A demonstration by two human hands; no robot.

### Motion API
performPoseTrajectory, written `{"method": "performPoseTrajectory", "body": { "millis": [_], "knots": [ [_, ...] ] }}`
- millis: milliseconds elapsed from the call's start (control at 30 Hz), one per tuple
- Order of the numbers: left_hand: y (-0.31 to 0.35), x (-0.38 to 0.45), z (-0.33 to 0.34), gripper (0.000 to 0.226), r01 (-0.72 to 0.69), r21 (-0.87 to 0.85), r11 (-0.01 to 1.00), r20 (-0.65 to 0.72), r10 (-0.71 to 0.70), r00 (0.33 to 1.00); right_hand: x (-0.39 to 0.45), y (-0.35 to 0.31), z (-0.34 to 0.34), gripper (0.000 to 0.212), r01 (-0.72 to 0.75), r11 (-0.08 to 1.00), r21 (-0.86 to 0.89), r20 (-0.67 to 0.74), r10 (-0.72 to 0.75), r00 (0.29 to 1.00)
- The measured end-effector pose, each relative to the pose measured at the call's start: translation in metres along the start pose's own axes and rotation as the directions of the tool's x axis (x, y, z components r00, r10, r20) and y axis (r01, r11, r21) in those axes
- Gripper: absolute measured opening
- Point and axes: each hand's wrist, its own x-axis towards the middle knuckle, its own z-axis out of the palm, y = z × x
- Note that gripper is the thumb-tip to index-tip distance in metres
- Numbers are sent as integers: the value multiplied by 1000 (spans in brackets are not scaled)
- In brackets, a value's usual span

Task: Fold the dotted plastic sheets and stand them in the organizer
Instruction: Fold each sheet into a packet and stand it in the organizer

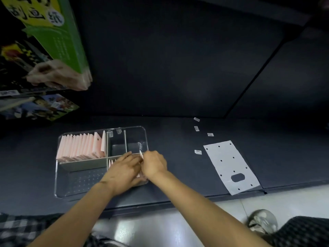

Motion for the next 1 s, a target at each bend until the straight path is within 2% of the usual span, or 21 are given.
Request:
{"method": "performPoseTrajectory", "body": {
  "millis": [100, 267, 333, 433, 500, 567, 700, 767, 800, 867, 933, 1000],
  "knots": [
    [-3, -3, -6, 57, 6, -29, 1000, -61, -8, 998, -1, 1, 3, 25, -11, 1000, 23, 36, 10, 999],
    [0, -8, -11, 58, 71, -35, 997, 23, -70, 997, -4, 3, 6, 33, -1, 997, 71, 218, -15, 976],
    [-1, -8, -8, 52, 97, -49, 994, 44, -95, 994, -7, 6, 10, 30, -22, 998, 66, 162, 11, 987],
    [-3, -10, 0, 48, 186, -137, 973, 63, -178, 982, -13, 8, 17, 25, -30, 1000, 7, -3, 30, 1000],
    [-1, -10, 1, 48, 229, -160, 960, 43, -225, 974, -16, 8, 21, 24, -10, 1000, -19, -5, 10, 1000],
    [1, -12, 1, 50, 248, -148, 957, 76, -239, 968, -17, 7, 25, 24, 1, 1000, -13, 59, 0, 998],
    [1, -15, 3, 52, 247, -115, 962, 164, -227, 960, -12, 6, 30, 28, -28, 993, 113, 274, -4, 962],
    [0, -16, 2, 54, 252, -114, 961, 196, -227, 954, -9, 6, 28, 33, -15, 984, 176, 325, -44, 945],
    [0, -16, 2, 54, 247, -107, 963, 209, -221, 953, -9, 8, 27, 31, 2, 978, 210, 325, -72, 943],
    [0, -15, 3, 56, 215, -74, 974, 234, -192, 953, -12, 13, 25, 10, -32, 924, 380, 314, -96, 945],
    [1, -14, 5, 59, 183, -48, 982, 253, -165, 953, -16, 21, 23, 18, -49, 873, 485, 276, -99, 956],
    [2, -13, 7, 61, 175, -18, 984, 271, -164, 949, -22, 36, 21, 22, 37, 861, 507, 140, -124, 982]
  ]
}}
